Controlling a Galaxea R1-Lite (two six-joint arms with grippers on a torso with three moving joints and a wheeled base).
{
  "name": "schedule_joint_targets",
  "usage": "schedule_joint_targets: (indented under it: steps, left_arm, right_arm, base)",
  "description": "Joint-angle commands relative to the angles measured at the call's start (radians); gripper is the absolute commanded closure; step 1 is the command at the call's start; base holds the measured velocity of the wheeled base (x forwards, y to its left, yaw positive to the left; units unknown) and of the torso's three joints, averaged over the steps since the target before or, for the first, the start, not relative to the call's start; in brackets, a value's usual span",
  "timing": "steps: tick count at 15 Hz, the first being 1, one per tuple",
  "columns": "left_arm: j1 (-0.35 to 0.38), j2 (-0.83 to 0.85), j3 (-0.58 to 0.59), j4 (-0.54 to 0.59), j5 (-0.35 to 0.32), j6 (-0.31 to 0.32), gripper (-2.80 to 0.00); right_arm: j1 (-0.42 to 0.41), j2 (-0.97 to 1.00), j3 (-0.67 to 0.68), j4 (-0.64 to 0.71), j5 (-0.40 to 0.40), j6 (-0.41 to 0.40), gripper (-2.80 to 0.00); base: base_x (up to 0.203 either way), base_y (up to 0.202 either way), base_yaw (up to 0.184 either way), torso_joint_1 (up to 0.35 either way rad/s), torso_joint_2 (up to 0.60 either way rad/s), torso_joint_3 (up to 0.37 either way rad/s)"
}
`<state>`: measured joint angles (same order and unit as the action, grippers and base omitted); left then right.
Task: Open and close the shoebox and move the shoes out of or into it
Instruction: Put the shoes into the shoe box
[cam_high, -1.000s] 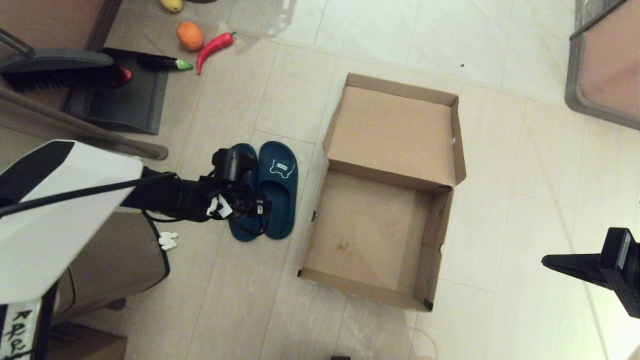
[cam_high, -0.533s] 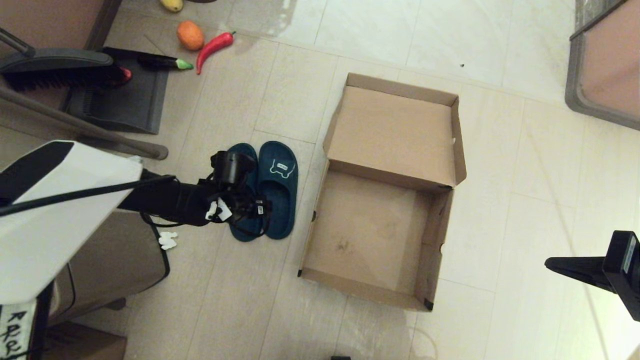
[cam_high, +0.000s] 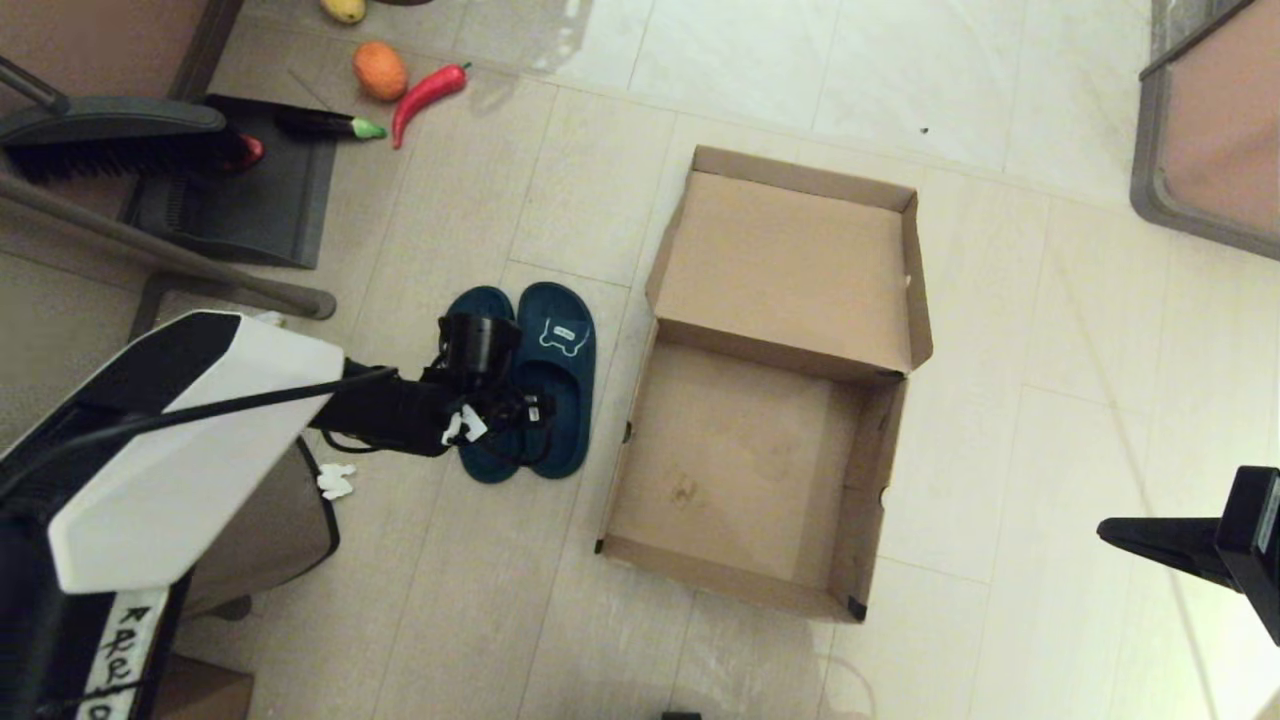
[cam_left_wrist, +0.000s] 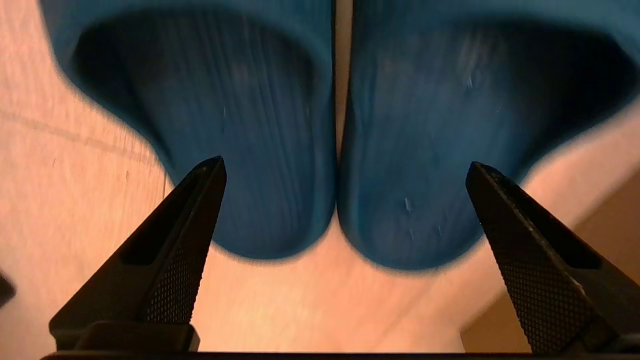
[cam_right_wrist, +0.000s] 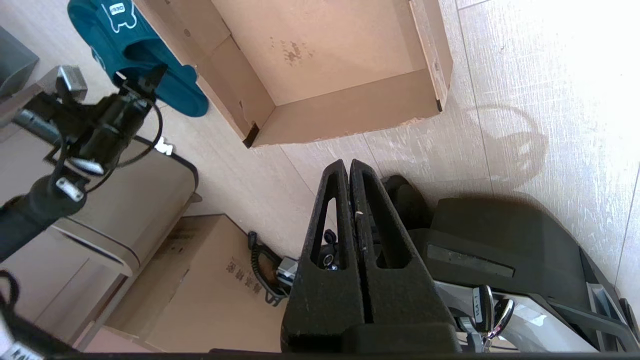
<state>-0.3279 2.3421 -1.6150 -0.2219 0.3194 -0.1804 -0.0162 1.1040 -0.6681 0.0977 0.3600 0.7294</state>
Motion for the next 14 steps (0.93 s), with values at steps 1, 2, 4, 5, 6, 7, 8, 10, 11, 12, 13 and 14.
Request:
schedule_joint_targets:
  steps: [1,2,4,5,6,7,8,10,11,12,13,14]
  left_arm:
    - [0.007,0.065,-0.067,-0.003,0.003,-0.001,-2.8]
    - [0.011,0.079,-0.094,-0.004,0.004,-0.002,-2.8]
    - [0.027,0.088,-0.118,-0.004,0.003,-0.002,-2.8]
    - [0.033,0.089,-0.128,-0.005,-0.001,-0.004,-2.8]
    - [0.039,0.092,-0.144,-0.004,-0.005,-0.005,-2.8]
    - [0.044,0.103,-0.162,-0.004,-0.006,-0.004,-2.8]
    - [0.048,0.112,-0.187,-0.004,-0.006,-0.004,-2.8]
    - [0.05,0.143,-0.244,-0.004,-0.008,-0.004,-2.8]
    - [0.05,0.158,-0.268,-0.004,-0.008,-0.003,-2.8]
    - [0.05,0.167,-0.291,-0.004,-0.008,-0.002,-2.8]
    - [0.049,0.177,-0.311,-0.004,-0.009,-0.002,-2.8]
    - [0.046,0.18,-0.313,-0.004,-0.015,-0.001,-2.8]
  right_arm:
    - [-0.002,-0.004,0.004,0.002,0.002,0.004,0.0]
    - [-0.002,-0.004,0.01,0.001,0.002,0.004,0.0]
    - [-0.004,-0.004,0.015,0.001,0.0,0.004,0.0]
    - [-0.004,-0.004,0.018,0.001,0.002,0.004,0.0]
    - [-0.004,-0.004,0.021,0.001,0.001,0.004,0.0]
    - [-0.004,-0.004,0.025,0.001,0.0,0.004,0.0]
    - [-0.004,-0.004,0.025,0.001,0.001,0.004,0.0]
    - [-0.004,-0.006,0.025,0.001,0.0,0.004,0.0]
    - [-0.004,-0.012,0.026,0.001,-0.001,0.005,0.0]
    - [-0.004,-0.013,0.027,0.002,-0.001,0.005,0.0]
    - [-0.004,-0.015,0.027,0.002,-0.004,0.005,0.0]
    - [-0.004,-0.018,0.027,0.002,-0.015,0.004,0.0]
  base:
    - [0.0,0.0,0.0,0.0,0.0,0.0]
    - [0.0,0.0,0.0,0.0,0.0,0.0]
    - [0.0,0.0,0.0,0.0,0.0,0.0]
    - [0.0,0.0,0.0,0.0,0.0,0.0]
    - [0.0,0.0,0.0,0.0,0.0,0.0]
    - [0.0,0.0,0.0,0.0,0.0,0.0]
    - [0.0,0.0,0.0,0.0,0.0,0.0]
    - [0.0,0.0,0.0,0.0,0.0,0.0]
    - [0.0,0.0,0.0,0.0,0.0,0.0]
    - [0.0,0.0,0.0,0.0,0.0,0.0]
    - [0.0,0.0,0.0,0.0,0.0,0.0]
    - [0.0,0.0,0.0,0.0,0.0,0.0]
